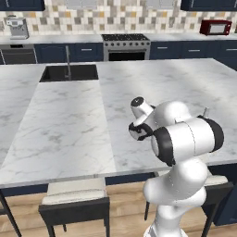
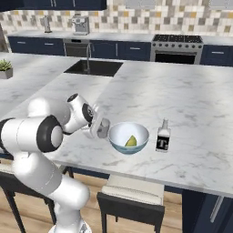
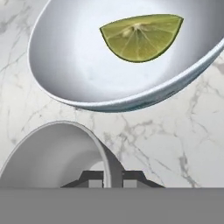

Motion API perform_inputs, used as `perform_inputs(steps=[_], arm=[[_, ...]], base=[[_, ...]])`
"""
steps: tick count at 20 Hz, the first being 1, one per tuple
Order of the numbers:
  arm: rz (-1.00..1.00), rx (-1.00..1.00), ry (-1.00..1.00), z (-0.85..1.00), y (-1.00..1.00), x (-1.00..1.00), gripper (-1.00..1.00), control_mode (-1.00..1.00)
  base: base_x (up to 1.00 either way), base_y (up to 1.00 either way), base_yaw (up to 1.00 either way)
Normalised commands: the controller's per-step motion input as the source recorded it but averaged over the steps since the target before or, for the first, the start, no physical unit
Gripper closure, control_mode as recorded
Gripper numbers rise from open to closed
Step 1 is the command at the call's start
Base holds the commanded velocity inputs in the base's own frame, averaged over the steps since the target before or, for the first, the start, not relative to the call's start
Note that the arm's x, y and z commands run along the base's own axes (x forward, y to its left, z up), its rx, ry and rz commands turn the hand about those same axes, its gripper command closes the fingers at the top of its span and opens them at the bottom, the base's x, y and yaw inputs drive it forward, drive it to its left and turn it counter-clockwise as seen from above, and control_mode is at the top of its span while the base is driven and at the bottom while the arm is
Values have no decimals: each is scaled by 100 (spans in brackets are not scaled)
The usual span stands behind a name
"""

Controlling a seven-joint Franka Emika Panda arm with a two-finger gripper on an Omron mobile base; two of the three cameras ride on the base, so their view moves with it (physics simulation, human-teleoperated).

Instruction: There is a bowl on the dining counter. Grab a lemon wedge from the fridge and place it in the bowl. Then get the liquor bottle and glass cup from the cabinet and place them next to the bowl.

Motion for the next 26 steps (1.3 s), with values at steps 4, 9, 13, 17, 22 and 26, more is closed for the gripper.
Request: perform_inputs(steps=[4,9,13,17,22,26], arm=[[0,0,0,-42,0,35,100,-100],[0,-2,0,-40,0,22,100,-100],[-2,-4,-1,-33,1,0,100,-100],[-2,-6,0,-33,6,0,-100,-100],[-3,-2,-9,-4,0,-23,-100,-100],[0,0,-20,33,0,-54,-100,-100]], base=[[0,0,0],[0,0,0],[0,0,0],[0,0,0],[0,0,0],[0,0,0]])
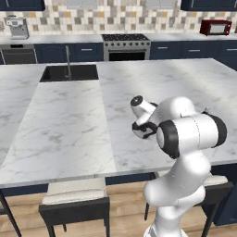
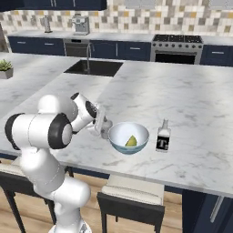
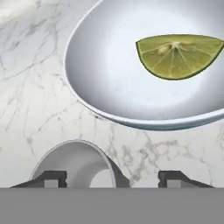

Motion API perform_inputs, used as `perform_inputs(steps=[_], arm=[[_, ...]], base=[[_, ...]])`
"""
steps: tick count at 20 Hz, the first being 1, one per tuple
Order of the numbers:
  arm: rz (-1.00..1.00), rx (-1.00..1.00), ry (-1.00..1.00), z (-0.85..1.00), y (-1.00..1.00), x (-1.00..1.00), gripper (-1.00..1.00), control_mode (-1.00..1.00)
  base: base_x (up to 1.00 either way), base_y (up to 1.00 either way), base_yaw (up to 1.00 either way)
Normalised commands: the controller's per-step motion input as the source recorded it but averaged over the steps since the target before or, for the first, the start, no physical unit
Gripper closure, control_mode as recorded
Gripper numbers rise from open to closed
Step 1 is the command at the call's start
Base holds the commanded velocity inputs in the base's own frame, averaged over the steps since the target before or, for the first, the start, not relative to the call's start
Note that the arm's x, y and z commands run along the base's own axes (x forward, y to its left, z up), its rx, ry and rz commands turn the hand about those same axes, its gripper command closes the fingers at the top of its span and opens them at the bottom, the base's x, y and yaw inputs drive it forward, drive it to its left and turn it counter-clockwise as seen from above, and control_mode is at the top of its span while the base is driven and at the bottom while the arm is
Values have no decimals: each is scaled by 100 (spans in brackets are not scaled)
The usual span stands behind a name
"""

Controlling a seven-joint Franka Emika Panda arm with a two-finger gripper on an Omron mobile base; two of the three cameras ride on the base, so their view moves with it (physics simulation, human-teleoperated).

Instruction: There is a bowl on the dining counter. Grab a lemon wedge from the fridge and place it in the bowl. Then get the liquor bottle and glass cup from the cabinet and place them next to the bowl.

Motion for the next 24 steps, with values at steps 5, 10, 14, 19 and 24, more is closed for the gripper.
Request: perform_inputs(steps=[5,10,14,19,24], arm=[[0,0,-23,82,0,-53,-100,-100],[4,4,-10,100,0,-67,-100,-100],[13,7,2,100,-2,-62,-100,-100],[25,3,17,100,-3,-55,-100,-100],[37,0,17,87,0,-61,-100,-100]], base=[[0,0,0],[0,0,0],[0,0,0],[0,0,0],[0,0,0]])
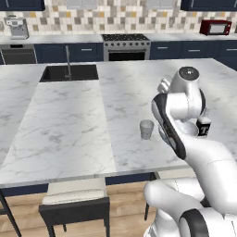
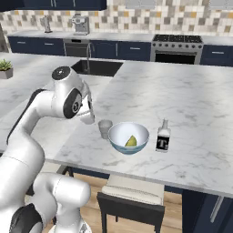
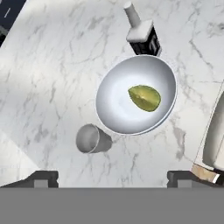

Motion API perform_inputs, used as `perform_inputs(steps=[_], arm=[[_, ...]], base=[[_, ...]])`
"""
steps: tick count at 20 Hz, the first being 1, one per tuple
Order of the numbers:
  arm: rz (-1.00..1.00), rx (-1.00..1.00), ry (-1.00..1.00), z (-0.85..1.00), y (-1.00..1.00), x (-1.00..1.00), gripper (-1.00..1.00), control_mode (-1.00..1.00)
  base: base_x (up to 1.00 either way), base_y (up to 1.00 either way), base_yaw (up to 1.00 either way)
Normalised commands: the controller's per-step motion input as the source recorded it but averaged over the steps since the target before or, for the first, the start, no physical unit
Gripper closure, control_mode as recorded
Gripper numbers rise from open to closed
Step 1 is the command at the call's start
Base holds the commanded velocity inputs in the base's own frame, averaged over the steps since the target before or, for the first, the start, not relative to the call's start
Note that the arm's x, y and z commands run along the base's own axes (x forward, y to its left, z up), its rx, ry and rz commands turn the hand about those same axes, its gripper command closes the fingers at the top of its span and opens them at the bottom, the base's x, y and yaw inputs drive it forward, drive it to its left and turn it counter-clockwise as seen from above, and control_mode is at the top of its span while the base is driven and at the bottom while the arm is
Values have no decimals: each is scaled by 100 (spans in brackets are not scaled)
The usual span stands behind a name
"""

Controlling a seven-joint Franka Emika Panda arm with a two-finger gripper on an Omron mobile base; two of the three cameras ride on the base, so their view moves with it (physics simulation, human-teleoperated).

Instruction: There is a bowl on the dining counter. Grab a lemon wedge from the fridge and place it in the bowl. Then get the liquor bottle and glass cup from the cabinet and place them next to the bowl.

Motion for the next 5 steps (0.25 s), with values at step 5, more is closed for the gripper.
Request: perform_inputs(steps=[5], arm=[[46,-2,15,33,0,-80,-100,-100]], base=[[0,0,0]])
